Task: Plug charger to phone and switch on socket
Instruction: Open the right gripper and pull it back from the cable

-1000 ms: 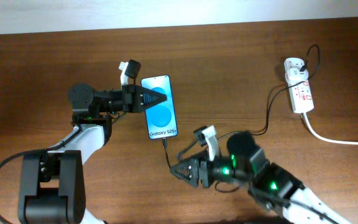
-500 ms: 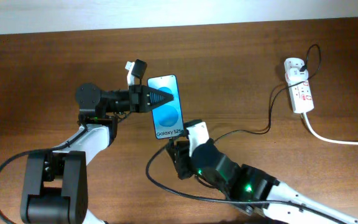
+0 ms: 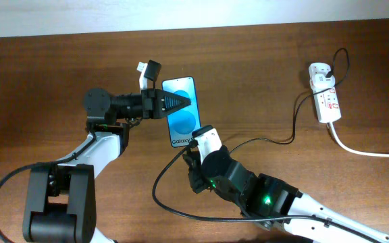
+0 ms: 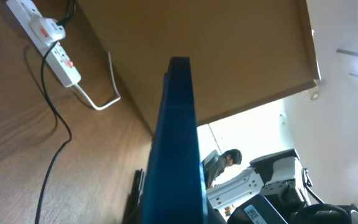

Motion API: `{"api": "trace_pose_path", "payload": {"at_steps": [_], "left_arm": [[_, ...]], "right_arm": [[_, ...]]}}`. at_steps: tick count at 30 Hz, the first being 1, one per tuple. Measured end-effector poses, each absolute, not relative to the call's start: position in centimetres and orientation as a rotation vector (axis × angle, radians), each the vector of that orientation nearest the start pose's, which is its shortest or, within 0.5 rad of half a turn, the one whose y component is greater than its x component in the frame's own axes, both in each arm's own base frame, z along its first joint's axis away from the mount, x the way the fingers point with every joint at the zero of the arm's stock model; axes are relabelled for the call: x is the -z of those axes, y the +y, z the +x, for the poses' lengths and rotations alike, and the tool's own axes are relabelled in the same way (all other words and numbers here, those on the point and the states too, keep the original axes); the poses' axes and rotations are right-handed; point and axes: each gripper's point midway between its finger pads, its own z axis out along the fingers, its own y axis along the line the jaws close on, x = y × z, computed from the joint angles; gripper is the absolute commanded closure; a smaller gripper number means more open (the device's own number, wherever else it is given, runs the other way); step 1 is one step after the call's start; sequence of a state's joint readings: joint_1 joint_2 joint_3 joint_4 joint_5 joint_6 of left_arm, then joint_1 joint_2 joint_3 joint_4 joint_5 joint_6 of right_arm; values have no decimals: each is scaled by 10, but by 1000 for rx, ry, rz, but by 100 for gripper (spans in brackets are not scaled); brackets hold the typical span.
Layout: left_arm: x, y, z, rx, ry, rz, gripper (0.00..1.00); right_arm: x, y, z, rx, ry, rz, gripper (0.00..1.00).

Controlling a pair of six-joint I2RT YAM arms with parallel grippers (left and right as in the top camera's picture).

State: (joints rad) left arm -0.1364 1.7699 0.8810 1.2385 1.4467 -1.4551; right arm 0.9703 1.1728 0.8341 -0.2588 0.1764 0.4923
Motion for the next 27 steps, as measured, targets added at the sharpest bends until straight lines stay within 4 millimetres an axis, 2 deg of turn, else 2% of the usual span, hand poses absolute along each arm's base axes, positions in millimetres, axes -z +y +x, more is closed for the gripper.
{"api": "trace_pose_path", "payload": {"at_steps": [3,6,7,8,10,12,14,17,19,20,23,25,27], "left_arm": [[-254,-219,339,2011,1913,456,100],[-254,-225,336,2023,1917,465,100],[-255,-226,337,2019,1908,459,100],[-255,-228,336,2021,1907,459,100],[-255,-231,336,2007,1888,473,100],[-254,-233,337,1985,1864,490,100],[-252,-235,338,1966,1845,487,100],[-251,-237,351,1941,1832,388,100],[-240,-239,361,1939,1880,274,100],[-235,-241,363,1937,1902,245,100],[-213,-259,361,1931,2004,199,100],[-200,-277,361,1908,2122,164,100],[-191,-290,365,1818,2255,146,100]], "right_arm": [[-197,287,237,-631,2189,-424,83],[-206,286,242,-622,2180,-413,64],[-207,287,241,-631,2190,-416,46],[-209,287,238,-639,2212,-419,40],[-211,287,232,-670,2238,-418,19],[-226,283,223,-715,2234,-415,1],[-252,271,215,-751,2192,-402,1],[-288,237,191,-804,2121,-377,1],[-312,212,177,-834,2046,-343,1],[-317,202,173,-833,2029,-330,1],[-319,167,159,-782,2018,-287,2],[-312,152,156,-734,2038,-271,1],[-306,148,156,-708,2064,-261,2]]}}
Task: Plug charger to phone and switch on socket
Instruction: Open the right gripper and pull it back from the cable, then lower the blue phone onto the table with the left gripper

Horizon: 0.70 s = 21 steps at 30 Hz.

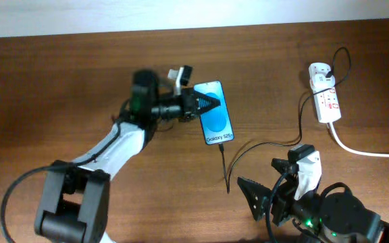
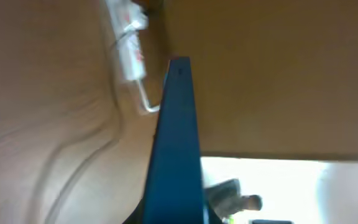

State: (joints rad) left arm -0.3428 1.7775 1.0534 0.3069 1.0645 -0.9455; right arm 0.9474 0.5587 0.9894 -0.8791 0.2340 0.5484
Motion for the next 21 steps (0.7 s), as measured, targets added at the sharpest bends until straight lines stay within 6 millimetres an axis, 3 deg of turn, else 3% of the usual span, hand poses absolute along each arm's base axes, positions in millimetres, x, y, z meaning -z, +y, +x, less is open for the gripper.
{"api": "trace_pose_path", "payload": {"at_steps": [3,7,8,10,11,12,13,18,21], "left_arm": [[-192,-293,382,1589,2317,213,100],[-191,-291,403,1474,2276,304,100],[-181,-291,407,1464,2291,301,100],[-142,-291,412,1454,2368,272,100],[-111,-290,413,1447,2435,237,100],[-105,-290,413,1445,2449,230,100],[-81,-289,412,1448,2498,205,100],[-38,-279,415,1450,2573,150,100],[-24,-269,418,1448,2593,114,99]], "right_arm": [[-303,146,156,-690,2075,-251,2],[-296,143,155,-671,2101,-258,1],[-294,142,154,-664,2110,-260,1],[-293,141,153,-658,2118,-261,1],[-292,141,153,-657,2120,-261,2],[-292,141,153,-657,2120,-260,2],[-292,141,153,-657,2120,-260,1],[-291,140,153,-654,2124,-261,2],[-289,138,154,-632,2129,-256,2]]}}
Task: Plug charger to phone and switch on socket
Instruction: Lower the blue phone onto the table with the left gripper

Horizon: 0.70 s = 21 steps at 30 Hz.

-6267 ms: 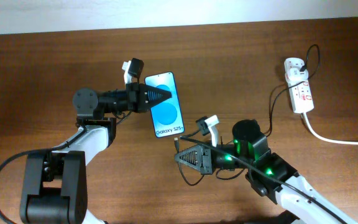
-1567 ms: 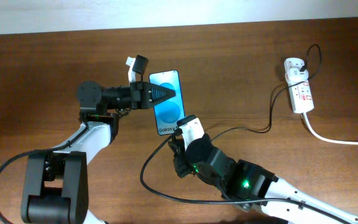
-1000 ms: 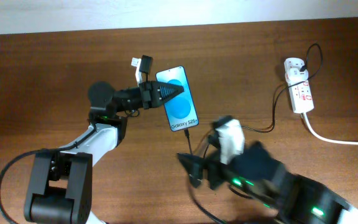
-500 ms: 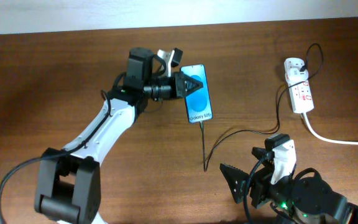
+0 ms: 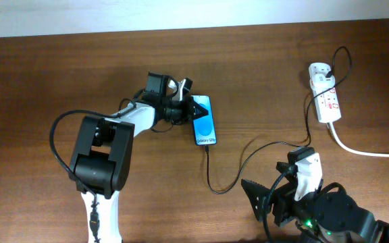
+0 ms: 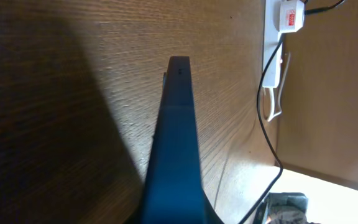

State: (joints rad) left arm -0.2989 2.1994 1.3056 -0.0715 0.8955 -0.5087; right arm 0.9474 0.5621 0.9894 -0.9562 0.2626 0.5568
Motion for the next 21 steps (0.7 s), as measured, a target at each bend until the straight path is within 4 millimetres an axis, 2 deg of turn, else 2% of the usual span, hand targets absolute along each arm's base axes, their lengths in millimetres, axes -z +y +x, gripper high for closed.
{"api": "trace_pose_path", "payload": {"at_steps": [5,11,14,19,21], "left_arm": [[-24,-263,421,1445,2590,106,98],[-15,-258,407,1430,2691,63,92],[-13,-256,406,1413,2707,49,89],[-5,-249,406,1335,2750,25,85],[-4,-249,406,1325,2752,28,80]], "right_arm": [[-282,139,162,-568,2154,-245,2],[-267,149,170,-503,2218,-265,2],[-261,152,174,-481,2239,-273,2],[-263,157,177,-528,2250,-187,2],[-262,159,175,-552,2258,-176,2]]}}
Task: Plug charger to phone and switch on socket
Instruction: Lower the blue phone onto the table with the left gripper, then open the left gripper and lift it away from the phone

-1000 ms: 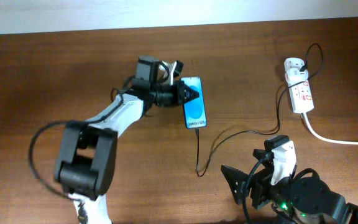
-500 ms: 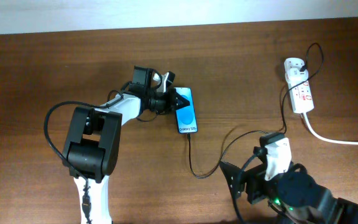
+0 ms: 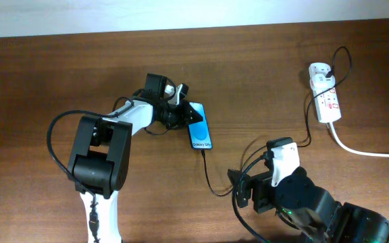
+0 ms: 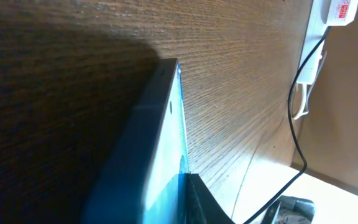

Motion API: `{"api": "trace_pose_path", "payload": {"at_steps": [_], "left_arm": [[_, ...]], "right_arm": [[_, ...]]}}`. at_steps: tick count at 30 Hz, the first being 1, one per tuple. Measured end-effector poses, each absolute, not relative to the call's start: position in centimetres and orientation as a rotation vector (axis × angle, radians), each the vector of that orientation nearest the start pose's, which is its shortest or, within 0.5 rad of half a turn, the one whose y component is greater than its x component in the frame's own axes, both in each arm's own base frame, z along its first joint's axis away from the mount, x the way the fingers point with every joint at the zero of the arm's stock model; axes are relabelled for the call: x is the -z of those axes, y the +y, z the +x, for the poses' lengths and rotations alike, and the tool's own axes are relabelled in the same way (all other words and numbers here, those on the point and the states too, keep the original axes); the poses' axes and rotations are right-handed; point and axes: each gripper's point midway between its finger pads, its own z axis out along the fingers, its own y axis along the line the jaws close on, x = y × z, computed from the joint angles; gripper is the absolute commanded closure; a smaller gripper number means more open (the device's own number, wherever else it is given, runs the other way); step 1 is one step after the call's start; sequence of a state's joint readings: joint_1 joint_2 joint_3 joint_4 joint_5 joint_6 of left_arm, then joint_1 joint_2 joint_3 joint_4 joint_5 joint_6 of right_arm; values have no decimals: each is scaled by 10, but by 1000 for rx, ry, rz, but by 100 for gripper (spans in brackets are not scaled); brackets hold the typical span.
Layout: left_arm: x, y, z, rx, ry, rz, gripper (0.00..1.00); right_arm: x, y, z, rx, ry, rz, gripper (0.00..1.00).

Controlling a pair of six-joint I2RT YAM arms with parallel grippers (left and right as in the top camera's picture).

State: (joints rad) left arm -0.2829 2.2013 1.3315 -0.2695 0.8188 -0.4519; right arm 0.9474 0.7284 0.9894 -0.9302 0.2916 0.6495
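The phone point(image 3: 200, 134), blue screen up, lies on the wooden table point(image 3: 59, 74) with the black charger cable point(image 3: 211, 183) in its lower end. My left gripper point(image 3: 186, 115) is at the phone's upper end. In the left wrist view the phone point(image 4: 160, 149) sits tilted between the jaws, and one dark finger point(image 4: 207, 205) touches its screen side. The white power strip point(image 3: 325, 101), the cable's plug at its top, lies at the far right. My right gripper point(image 3: 239, 192) stands open and empty near the cable's loop, below and right of the phone.
A white lead point(image 3: 370, 152) runs from the power strip off the right edge. The black cable curves across the table from the strip to the phone. The left arm's base point(image 3: 93, 169) stands at the lower left.
The phone has gone from edge-on in my left jaws to tilted and lower, close to the table. My right gripper has moved left, nearer the cable loop.
First my left gripper held the phone up while my right gripper was at its lower end with the cable. Then the cable was in the phone and the right arm had drawn back. The left arm then held the phone farther left, and now it lies on the table.
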Motion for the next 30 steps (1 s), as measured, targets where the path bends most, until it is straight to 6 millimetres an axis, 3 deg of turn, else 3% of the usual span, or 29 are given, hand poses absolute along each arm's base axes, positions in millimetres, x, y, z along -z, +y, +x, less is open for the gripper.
{"api": "trace_pose_path", "payload": {"at_steps": [3,6,10,13,15,20,22,30], "left_arm": [[-3,-247,407,1305,2753,33,74],[-6,-249,409,1311,2746,42,55],[-13,-250,411,1313,2732,57,42],[-16,-249,412,1296,2740,51,20],[-20,-247,412,1268,2752,42,14],[-24,-244,415,1213,2754,39,8],[-25,-244,416,1205,2754,38,0],[-24,-233,413,1099,2815,-12,1]], "right_arm": [[-262,164,171,-596,2273,-188,2],[-261,168,168,-620,2282,-204,2],[-262,169,167,-631,2282,-206,2],[-259,170,167,-622,2293,-211,2],[-255,172,169,-609,2309,-215,2],[-240,182,176,-559,2363,-227,2],[-236,189,181,-551,2372,-230,2],[-237,198,187,-563,2359,-226,2]]}}
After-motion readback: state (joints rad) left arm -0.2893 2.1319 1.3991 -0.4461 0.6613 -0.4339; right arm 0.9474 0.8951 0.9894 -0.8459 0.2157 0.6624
